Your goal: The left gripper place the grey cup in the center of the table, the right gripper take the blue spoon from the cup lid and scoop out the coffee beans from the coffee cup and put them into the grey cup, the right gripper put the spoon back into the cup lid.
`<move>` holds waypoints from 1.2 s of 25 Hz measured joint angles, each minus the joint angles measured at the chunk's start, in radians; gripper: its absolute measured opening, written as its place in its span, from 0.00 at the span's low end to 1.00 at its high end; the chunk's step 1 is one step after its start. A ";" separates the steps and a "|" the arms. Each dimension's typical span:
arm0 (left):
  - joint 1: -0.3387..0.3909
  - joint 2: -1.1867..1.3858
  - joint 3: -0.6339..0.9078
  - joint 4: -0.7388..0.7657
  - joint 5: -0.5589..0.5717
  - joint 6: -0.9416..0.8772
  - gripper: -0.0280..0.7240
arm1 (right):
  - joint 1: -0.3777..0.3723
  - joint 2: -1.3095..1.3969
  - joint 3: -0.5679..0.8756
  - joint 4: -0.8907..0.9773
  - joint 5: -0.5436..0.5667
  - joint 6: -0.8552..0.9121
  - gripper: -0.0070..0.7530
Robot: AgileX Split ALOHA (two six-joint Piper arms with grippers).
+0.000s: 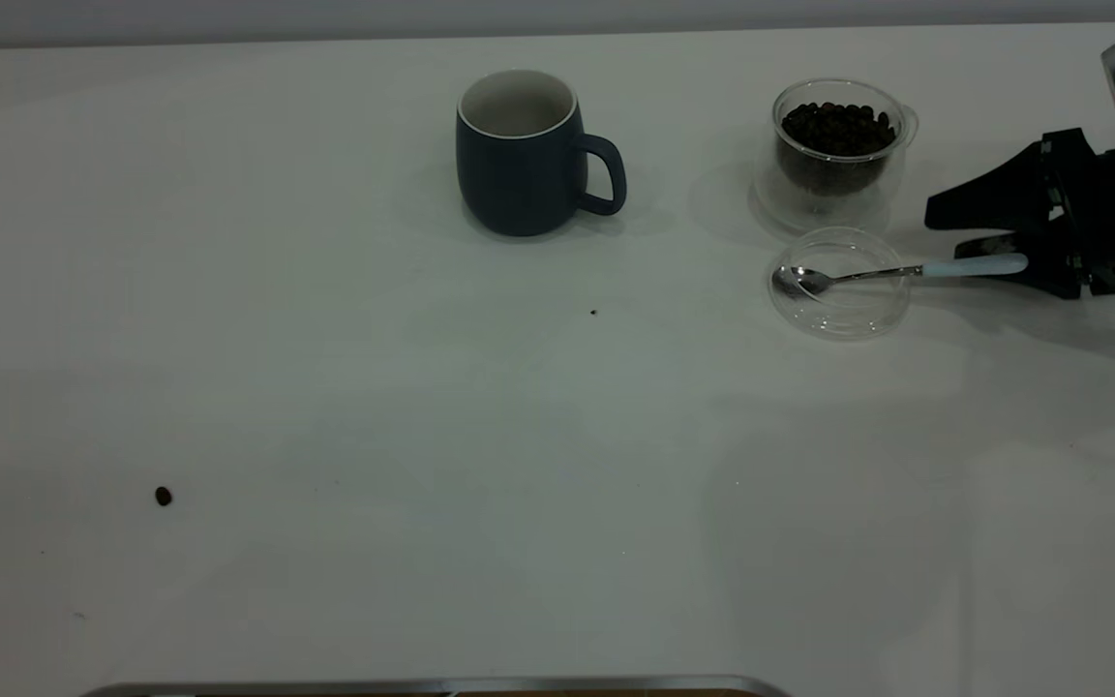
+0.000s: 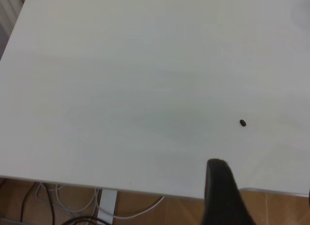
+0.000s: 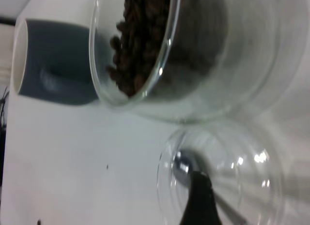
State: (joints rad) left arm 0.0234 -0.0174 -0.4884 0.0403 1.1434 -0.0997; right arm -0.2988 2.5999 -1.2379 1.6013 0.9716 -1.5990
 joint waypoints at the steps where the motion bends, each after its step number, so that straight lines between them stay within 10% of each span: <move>1: 0.000 0.000 0.000 0.000 0.000 0.000 0.69 | 0.000 0.000 0.000 0.023 -0.001 -0.018 0.81; 14: 0.000 0.000 0.000 0.000 0.001 0.000 0.69 | 0.000 -0.194 0.002 -0.004 -0.129 -0.128 0.78; 21: 0.000 0.000 0.000 0.000 0.001 0.000 0.69 | 0.032 -0.582 0.011 -0.498 -0.216 0.379 0.73; 30: 0.000 0.000 0.000 0.000 0.001 0.000 0.69 | 0.125 -1.153 0.029 -1.149 0.186 1.040 0.63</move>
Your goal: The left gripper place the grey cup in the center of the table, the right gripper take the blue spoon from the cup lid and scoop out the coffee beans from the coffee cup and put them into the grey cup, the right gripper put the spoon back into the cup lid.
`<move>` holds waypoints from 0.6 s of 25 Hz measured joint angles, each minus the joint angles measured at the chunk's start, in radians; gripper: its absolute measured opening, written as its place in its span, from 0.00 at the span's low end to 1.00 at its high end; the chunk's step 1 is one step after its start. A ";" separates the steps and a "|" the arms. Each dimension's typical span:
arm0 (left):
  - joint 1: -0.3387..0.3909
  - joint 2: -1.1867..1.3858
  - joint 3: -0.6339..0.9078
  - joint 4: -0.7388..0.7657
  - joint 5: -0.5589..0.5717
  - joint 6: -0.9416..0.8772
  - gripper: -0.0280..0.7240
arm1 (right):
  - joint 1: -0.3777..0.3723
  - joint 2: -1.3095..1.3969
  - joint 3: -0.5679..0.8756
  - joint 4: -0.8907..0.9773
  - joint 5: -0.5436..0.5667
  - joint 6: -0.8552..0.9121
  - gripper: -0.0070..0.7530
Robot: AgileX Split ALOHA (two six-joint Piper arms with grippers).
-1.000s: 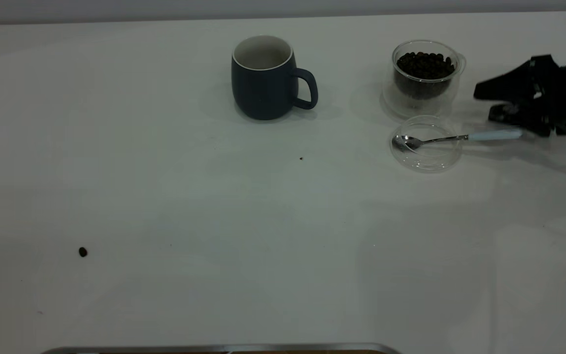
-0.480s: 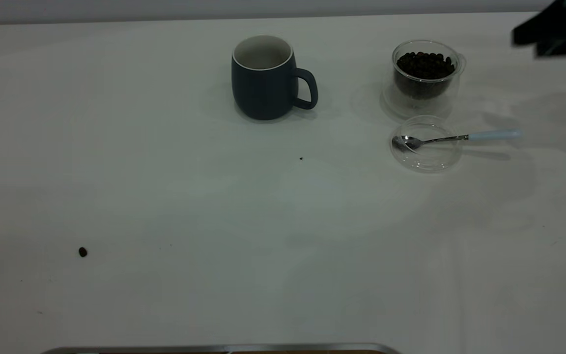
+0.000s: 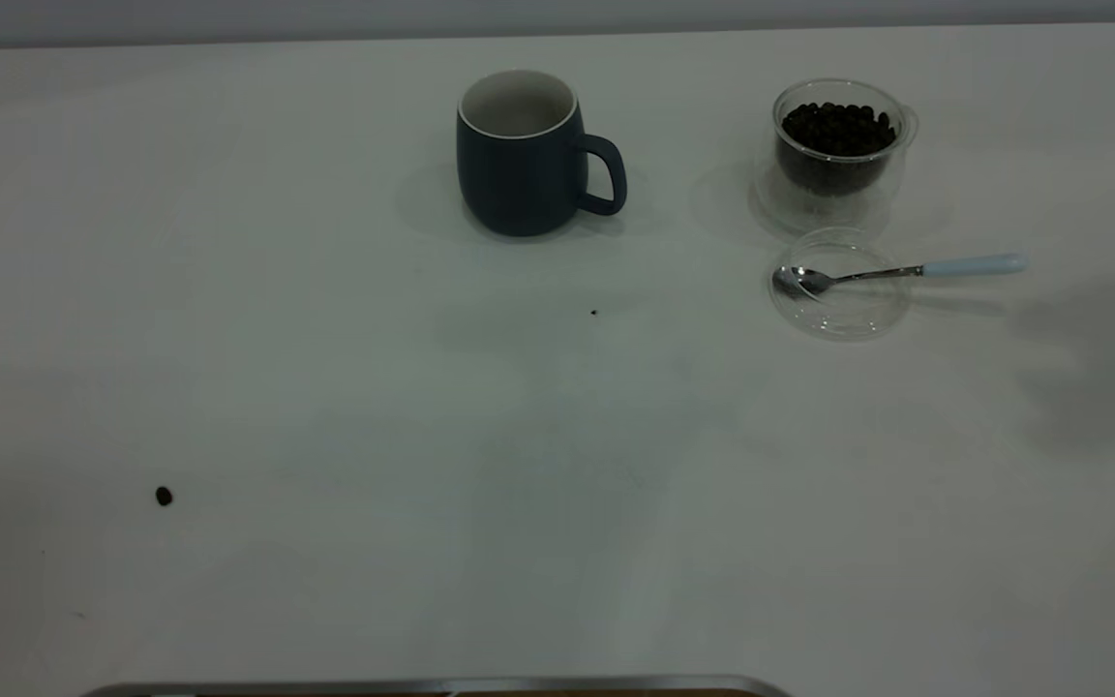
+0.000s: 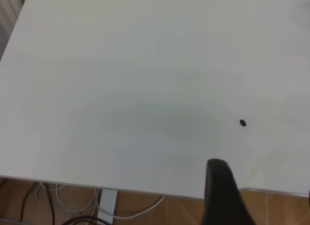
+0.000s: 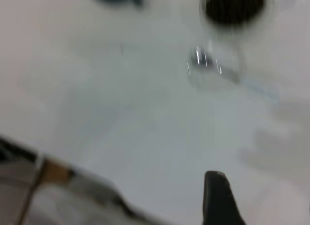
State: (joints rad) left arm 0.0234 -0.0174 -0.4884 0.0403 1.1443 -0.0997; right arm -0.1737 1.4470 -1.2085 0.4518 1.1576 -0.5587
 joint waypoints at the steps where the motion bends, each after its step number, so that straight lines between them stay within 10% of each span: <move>1: 0.000 0.000 0.000 0.000 0.000 0.000 0.69 | 0.004 -0.065 0.020 -0.056 0.033 0.042 0.62; 15: 0.000 0.000 0.000 0.000 0.000 0.000 0.69 | 0.004 -0.851 0.639 -0.302 0.035 0.390 0.61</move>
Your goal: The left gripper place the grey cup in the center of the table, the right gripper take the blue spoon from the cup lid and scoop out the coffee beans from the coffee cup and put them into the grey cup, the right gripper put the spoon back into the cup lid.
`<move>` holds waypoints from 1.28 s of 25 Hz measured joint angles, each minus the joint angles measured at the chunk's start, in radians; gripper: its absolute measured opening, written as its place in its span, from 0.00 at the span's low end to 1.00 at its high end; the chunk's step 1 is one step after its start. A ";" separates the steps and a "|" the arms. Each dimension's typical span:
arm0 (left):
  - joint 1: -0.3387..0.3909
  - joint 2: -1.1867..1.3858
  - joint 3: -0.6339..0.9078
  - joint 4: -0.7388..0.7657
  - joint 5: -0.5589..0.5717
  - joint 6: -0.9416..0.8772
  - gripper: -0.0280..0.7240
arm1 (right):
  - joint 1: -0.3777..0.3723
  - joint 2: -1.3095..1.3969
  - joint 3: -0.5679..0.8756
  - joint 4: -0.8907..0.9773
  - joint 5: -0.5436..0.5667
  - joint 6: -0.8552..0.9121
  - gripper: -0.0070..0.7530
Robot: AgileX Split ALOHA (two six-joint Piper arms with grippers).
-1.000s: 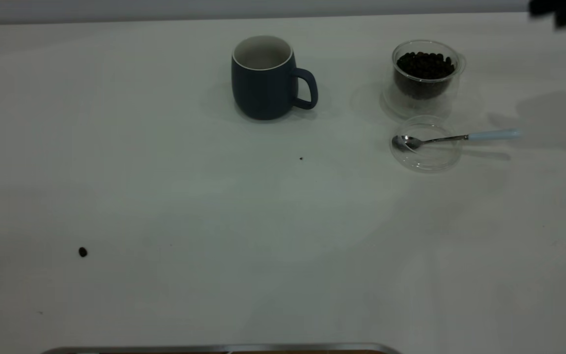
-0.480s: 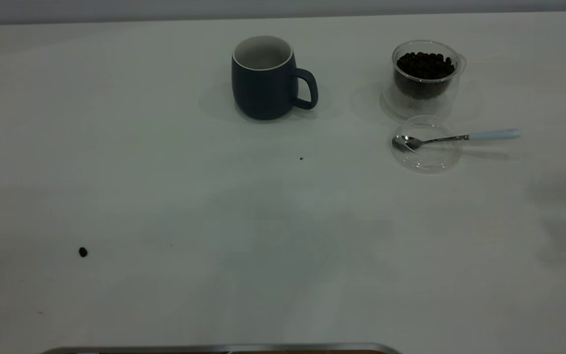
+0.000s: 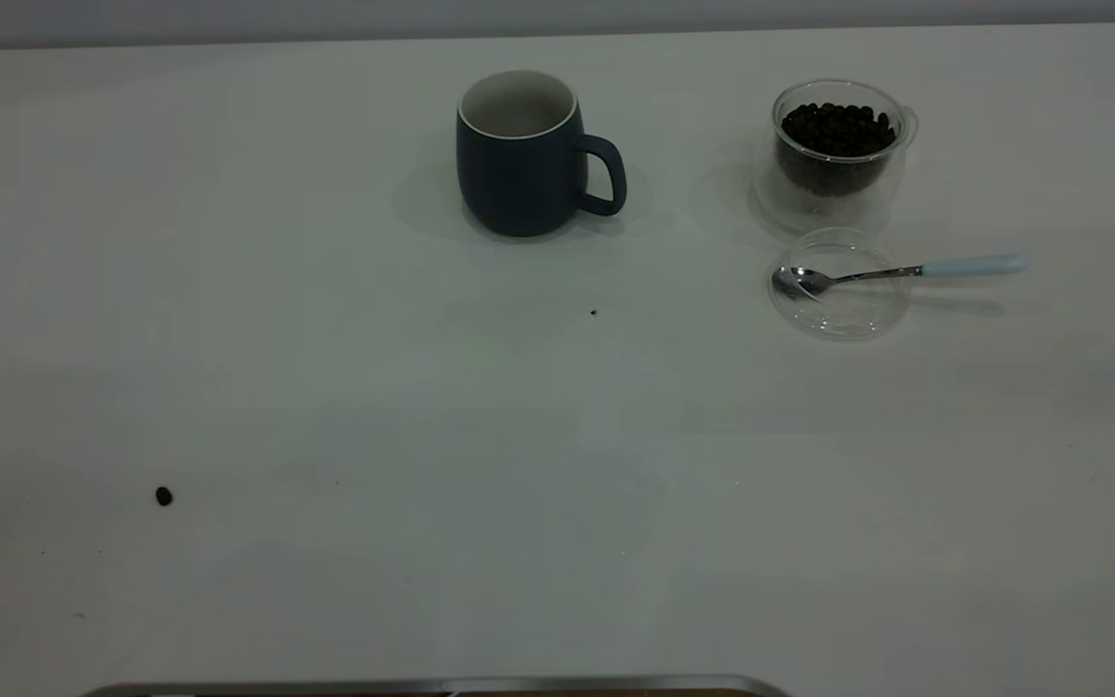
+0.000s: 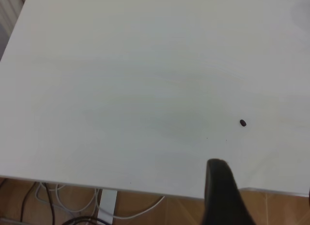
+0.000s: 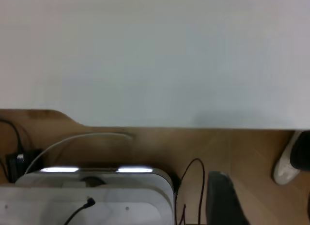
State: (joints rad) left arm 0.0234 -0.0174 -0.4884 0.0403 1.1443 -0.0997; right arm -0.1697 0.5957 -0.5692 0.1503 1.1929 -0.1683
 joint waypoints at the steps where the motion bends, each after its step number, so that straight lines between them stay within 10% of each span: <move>1: 0.000 0.000 0.000 0.000 0.000 0.000 0.69 | 0.000 -0.033 0.034 -0.002 -0.016 0.011 0.61; 32: 0.000 0.000 0.000 0.000 0.000 0.000 0.69 | 0.160 -0.602 0.098 0.004 -0.071 0.043 0.60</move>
